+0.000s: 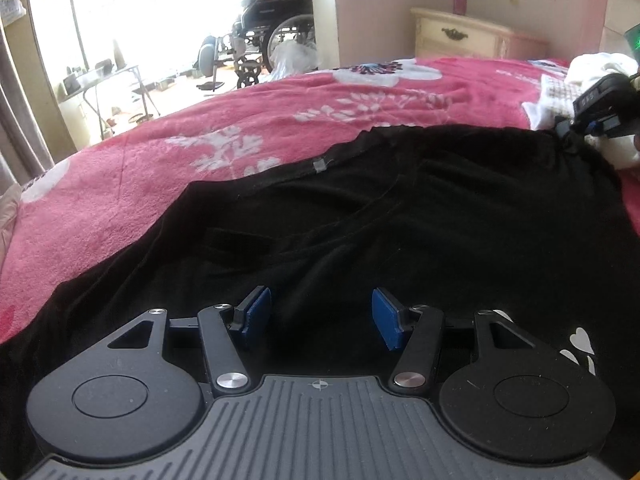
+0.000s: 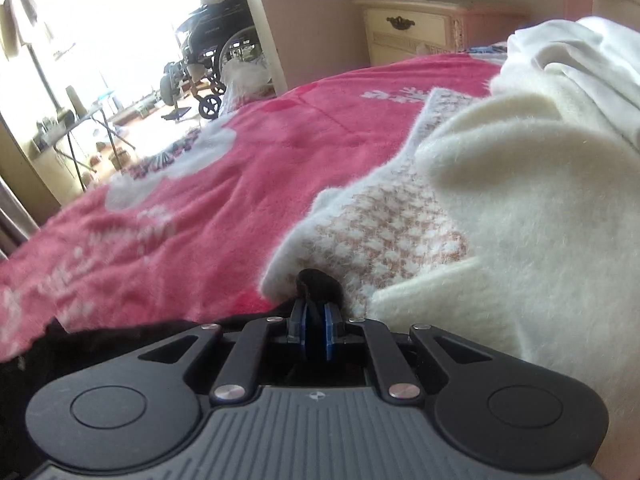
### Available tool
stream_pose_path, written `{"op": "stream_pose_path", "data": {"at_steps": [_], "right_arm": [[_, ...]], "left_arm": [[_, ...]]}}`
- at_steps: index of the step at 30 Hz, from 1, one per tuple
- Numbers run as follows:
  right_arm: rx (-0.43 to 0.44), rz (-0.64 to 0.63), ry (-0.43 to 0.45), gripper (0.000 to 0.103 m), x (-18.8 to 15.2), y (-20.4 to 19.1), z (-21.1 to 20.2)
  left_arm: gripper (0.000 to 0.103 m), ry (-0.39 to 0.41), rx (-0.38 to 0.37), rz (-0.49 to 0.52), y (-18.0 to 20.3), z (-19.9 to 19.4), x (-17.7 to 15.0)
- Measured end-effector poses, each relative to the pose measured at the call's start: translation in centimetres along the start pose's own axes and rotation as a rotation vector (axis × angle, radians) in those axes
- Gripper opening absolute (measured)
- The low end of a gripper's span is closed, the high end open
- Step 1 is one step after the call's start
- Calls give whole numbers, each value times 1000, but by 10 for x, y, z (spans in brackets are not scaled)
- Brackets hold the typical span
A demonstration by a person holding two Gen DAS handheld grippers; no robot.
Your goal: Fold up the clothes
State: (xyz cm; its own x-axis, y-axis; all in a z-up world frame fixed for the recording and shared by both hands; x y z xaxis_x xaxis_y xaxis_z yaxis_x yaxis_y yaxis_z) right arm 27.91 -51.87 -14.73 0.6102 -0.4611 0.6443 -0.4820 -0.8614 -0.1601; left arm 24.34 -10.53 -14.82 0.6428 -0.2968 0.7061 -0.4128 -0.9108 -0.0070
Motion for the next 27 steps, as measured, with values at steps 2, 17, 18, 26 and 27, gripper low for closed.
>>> {"op": "stream_pose_path", "data": {"at_steps": [2,17,18,26,27], "right_arm": [[18,30,33,25,6,5,-12],[-81,-432,-18,5,-35,-24,-27],[-73,-389,13,5,-30,-19,-36],[28,-608,258,5,-44,-71,-127],[45,-695,271,8,-57,-86,-135]], "left_arm": [[56,1,-2,-2,0,0,0],[56,10,0,1,2,-2,1],[56,9,-1,-3,1,-2,1],[56,13,-2,-25,-7,-7,2],[56,13,1,-28,-8,-6,2]]}}
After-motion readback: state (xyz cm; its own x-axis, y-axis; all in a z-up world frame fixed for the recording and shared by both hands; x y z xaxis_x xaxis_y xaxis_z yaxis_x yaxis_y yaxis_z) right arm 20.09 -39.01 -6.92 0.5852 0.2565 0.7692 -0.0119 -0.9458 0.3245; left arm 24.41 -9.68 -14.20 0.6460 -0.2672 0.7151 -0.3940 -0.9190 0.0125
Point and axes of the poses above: each gripper's, at about its wrist camera, not at the fingertips, and z roughly the way its jaws point, y to its right, x to its top, the point moved 5 cm from there along z, roughly the way its jaws point, and after that the axes turned 6 degrees about -x, right-handed, at the moved point
